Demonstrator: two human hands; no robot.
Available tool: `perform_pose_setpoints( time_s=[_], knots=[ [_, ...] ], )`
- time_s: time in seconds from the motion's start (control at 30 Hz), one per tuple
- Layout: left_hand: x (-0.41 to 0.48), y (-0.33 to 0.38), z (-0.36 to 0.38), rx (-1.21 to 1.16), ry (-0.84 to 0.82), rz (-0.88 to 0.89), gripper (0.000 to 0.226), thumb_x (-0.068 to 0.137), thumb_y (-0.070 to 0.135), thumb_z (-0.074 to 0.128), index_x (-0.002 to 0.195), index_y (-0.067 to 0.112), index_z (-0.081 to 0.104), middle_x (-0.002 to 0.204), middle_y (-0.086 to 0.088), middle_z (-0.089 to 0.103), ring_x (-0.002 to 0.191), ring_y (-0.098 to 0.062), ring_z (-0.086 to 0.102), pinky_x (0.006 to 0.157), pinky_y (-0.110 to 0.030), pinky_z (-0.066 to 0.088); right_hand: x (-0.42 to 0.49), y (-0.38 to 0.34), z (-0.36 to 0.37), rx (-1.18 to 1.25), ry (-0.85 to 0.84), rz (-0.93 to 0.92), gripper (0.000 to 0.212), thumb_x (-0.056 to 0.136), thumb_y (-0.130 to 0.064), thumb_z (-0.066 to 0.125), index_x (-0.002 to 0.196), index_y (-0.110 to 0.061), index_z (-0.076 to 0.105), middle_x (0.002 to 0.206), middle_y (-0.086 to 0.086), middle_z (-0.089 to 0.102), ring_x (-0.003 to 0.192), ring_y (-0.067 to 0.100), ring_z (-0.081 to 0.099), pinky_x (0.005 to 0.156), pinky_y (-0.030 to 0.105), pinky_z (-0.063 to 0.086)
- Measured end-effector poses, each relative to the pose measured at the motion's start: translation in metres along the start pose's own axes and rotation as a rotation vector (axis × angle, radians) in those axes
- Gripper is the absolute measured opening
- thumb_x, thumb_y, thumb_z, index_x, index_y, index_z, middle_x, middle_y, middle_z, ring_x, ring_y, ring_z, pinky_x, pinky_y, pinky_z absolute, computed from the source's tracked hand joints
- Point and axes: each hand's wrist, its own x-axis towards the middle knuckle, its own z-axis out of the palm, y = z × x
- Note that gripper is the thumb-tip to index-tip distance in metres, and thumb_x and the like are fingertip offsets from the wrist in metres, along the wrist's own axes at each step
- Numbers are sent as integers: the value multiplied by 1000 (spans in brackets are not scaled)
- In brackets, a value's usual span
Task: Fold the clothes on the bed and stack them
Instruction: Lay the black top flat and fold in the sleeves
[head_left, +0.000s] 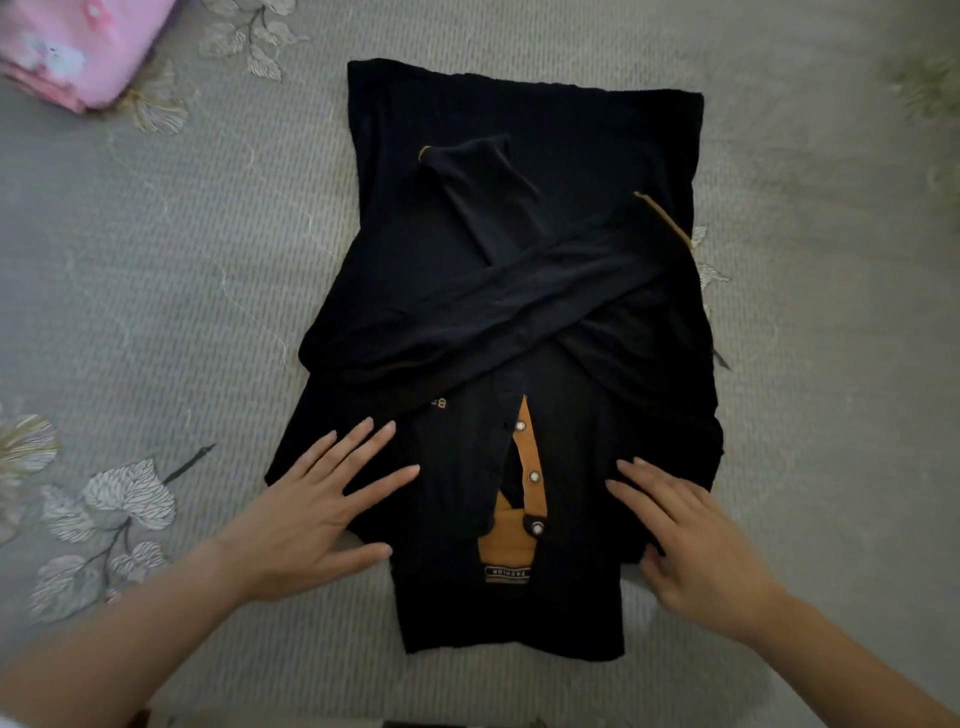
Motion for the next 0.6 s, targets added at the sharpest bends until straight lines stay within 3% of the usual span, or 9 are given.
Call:
perform_pose_setpoints(
  time_s=[0.1, 0.17, 0.27, 0.37, 0.47, 0.53, 0.6],
  knots=[
    [3, 1, 0, 95, -62, 133, 75, 89, 71, 31, 151, 37, 7, 160, -4, -5, 147, -20, -9, 116, -39, -2, -4, 3, 12, -86, -46, -73, 74, 78, -25, 58, 148, -23, 33, 155, 1, 27, 144, 21, 24, 116, 39, 23],
    [6, 6, 8, 112, -75, 149, 77, 89, 65, 34, 149, 43, -8, 158, 1, -19, 144, -18, -21, 118, -40, -14, 0, 4, 15, -33, -23, -46, 68, 85, -28, 58, 148, -26, 33, 154, -1, 28, 144, 18, 24, 116, 37, 25],
    [10, 16, 18, 81, -79, 68, 66, 95, 54, 29, 140, 50, -20, 154, 8, -27, 138, -14, -34, 113, -32, -19, 8, -1, 12, 66, 82, 1, 43, 86, -23, 69, 128, -22, 61, 142, 3, 50, 134, 21, 44, 101, 38, 41],
    [13, 25, 18, -78, -20, -32, 50, 98, 46, 28, 141, 52, 3, 155, 16, -14, 140, -5, -25, 114, -26, -11, 16, -3, 6, 175, 104, 77, 25, 94, -24, 58, 117, -24, 68, 142, -4, 50, 136, 12, 40, 101, 29, 34],
    [16, 36, 12, -340, 5, -141, 40, 99, 43, 33, 138, 43, 40, 156, 17, 8, 141, 1, -9, 117, -27, 2, 15, 4, 2, 201, -86, 88, 51, 89, -24, 57, 138, -32, 47, 156, -9, 26, 145, 5, 14, 113, 29, 20],
    [17, 41, 7, -417, -22, -194, 39, 99, 41, 34, 135, 36, 49, 155, 17, 13, 140, 3, -6, 118, -28, 4, 7, 4, 1, 124, -246, 28, 78, 84, -36, 60, 148, -44, 16, 160, -9, 0, 147, 10, -5, 118, 37, 10],
    [18, 43, 4, -432, -55, -228, 39, 100, 40, 35, 133, 30, 53, 156, 16, 14, 138, 5, -6, 119, -31, 5, -1, -1, 5, 13, -329, -15, 89, 86, -49, 57, 142, -57, -11, 156, -9, -17, 145, 16, -19, 117, 42, 2]
  ],
)
